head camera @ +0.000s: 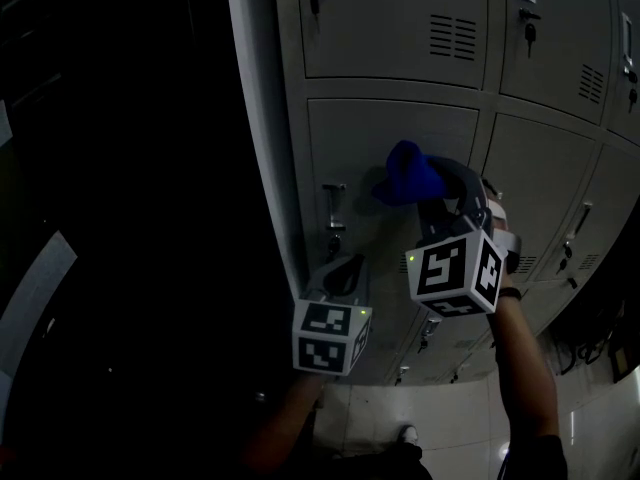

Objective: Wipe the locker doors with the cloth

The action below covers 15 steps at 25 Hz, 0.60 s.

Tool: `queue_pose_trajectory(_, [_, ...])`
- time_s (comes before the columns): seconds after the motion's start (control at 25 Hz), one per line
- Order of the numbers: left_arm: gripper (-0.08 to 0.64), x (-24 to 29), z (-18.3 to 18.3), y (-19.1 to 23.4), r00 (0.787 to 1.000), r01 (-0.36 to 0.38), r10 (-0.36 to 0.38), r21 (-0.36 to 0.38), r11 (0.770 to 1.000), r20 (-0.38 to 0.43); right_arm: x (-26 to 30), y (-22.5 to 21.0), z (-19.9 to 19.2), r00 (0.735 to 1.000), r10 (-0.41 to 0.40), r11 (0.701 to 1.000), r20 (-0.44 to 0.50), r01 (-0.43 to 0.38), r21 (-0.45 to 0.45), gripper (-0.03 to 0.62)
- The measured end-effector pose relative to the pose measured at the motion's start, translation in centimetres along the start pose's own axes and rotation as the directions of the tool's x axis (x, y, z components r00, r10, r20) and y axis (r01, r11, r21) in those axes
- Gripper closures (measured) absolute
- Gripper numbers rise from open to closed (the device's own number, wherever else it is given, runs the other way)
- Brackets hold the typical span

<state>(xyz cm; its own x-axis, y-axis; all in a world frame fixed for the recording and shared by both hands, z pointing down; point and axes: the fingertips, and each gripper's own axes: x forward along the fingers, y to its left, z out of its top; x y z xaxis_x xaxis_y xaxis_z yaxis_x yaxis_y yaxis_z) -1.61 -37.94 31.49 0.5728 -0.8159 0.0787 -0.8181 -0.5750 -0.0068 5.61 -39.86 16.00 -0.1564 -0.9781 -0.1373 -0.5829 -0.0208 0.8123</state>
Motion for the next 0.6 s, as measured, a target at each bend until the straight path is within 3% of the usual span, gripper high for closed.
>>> queue_pose_trajectory(0.32, [0.555,-0.6,1.1,0.5,1.000,-0.008,0.007,0.006,1.000,0.022,2.8,-3.7,4.6,0.996,-0.072,0.990,0.047,0.077,-0.116,0.523])
queue_pose_trajectory(0.6, [0.555,-1.1,1.4,1.3,0.999,-0.020,0.020,-0.001,1.000,0.031,5.2,-3.9,5.8,0.995,-0.084,0.986,0.053,0.090,-0.141,0.522])
